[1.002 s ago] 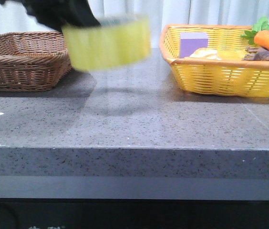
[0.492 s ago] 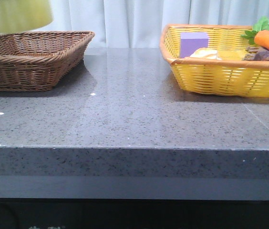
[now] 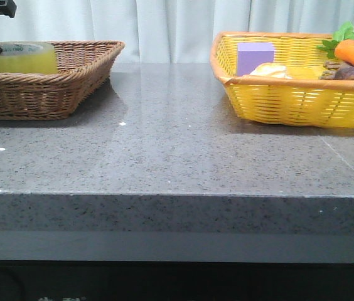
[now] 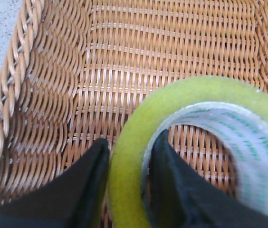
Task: Transfer tape with both arms
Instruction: 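Open the left gripper to release the tape and raise it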
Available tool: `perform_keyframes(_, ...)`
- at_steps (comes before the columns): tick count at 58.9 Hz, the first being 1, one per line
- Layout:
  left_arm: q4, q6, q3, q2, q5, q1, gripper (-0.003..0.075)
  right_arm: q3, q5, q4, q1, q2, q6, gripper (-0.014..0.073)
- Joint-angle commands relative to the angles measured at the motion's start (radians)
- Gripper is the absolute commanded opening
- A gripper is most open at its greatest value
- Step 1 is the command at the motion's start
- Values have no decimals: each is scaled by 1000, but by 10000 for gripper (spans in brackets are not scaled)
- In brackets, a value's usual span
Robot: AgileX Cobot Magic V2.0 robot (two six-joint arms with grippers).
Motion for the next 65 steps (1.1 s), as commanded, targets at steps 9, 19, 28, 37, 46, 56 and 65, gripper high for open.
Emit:
perform_keyframes(9, -10, -10, -38, -71, -81, -1, 433, -22, -80, -2, -5, 10, -2, -90)
perform_keyframes(19, -10, -4, -12, -158, -94, -1, 291, -22, -80, -2, -5, 10, -2, -90)
perform_keyframes(28, -10, -4, 93, -266, -108, -1, 76, -22, -80, -2, -5, 10, -2, -90)
perform_keyframes(37, -10, 46, 270, -424, -178, -1, -20, -22, -80, -2, -5, 10, -2, -90)
perform_keyframes(46, -10, 46, 452, -627, -215, -1, -20, -22, -80, -2, -5, 10, -2, -90)
perform_keyframes(56, -10, 46, 667, -925, -214, -1, -20, -22, -80, -2, -5, 10, -2, -90)
perform_keyframes(65, -10, 46, 781, -1155, -198, -1, -20, -22, -80, -2, -5, 10, -2, -90)
